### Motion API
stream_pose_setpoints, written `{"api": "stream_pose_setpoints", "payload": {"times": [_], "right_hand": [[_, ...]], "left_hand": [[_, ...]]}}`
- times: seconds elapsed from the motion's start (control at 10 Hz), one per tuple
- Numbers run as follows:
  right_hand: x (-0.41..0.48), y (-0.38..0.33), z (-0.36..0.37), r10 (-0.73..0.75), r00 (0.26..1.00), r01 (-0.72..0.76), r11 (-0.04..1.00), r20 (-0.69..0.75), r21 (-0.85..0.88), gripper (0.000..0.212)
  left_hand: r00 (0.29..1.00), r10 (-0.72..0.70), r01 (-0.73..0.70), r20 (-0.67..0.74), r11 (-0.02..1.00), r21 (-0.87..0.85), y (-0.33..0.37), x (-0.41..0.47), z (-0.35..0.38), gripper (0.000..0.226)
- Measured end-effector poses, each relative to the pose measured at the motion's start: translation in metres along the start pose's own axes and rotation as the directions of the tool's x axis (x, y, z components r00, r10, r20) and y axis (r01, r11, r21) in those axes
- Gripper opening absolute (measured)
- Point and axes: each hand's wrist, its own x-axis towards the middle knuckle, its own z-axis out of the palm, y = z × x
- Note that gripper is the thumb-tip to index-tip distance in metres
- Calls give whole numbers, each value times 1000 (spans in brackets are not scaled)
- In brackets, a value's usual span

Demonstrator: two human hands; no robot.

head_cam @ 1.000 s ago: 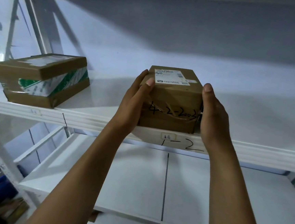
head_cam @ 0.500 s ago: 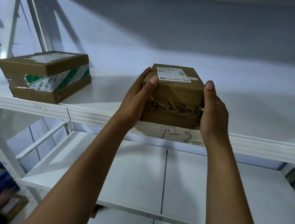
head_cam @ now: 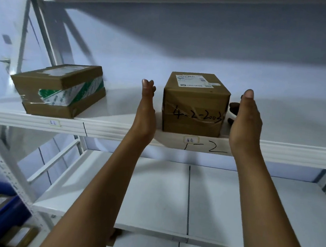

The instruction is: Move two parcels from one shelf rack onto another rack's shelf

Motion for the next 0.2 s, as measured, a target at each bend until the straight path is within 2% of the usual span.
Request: {"api": "stream_pose_setpoints", "payload": {"times": [0.1, 0.2], "right_hand": [[-9, -7, -10, 103, 994, -104, 994, -27, -21, 54], [-35, -20, -24, 142, 988, -148, 982, -59, -116, 75]], "left_hand": [[1000, 15, -16, 22, 1000, 18, 0, -14, -10, 71], [997, -34, 25, 64, 989, 144, -2, -36, -33, 108]]}}
